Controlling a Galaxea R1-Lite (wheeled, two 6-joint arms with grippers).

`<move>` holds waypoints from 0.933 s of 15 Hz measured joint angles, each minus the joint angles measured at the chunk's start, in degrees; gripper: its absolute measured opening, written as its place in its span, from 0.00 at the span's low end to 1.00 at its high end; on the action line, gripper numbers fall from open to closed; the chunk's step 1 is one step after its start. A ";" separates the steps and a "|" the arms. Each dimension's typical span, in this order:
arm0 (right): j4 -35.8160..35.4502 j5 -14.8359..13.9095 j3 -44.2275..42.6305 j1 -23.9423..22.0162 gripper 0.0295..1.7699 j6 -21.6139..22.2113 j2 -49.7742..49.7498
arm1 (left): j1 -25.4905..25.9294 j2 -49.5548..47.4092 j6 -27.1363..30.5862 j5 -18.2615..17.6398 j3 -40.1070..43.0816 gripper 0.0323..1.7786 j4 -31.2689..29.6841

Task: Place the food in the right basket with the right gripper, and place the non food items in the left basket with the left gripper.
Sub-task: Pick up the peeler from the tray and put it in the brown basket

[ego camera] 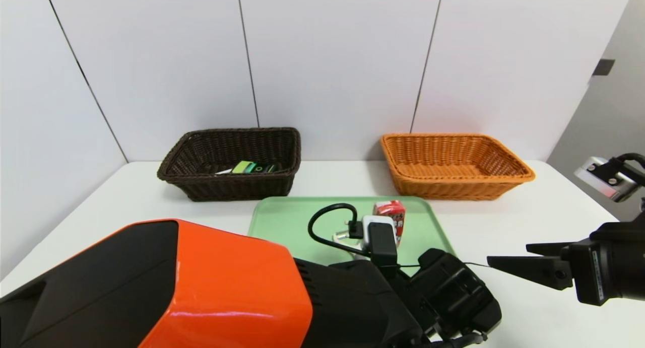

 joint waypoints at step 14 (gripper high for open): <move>0.06 0.01 0.07 0.00 0.96 0.05 -0.37 | 4.73 -1.33 0.11 0.16 0.11 0.15 2.60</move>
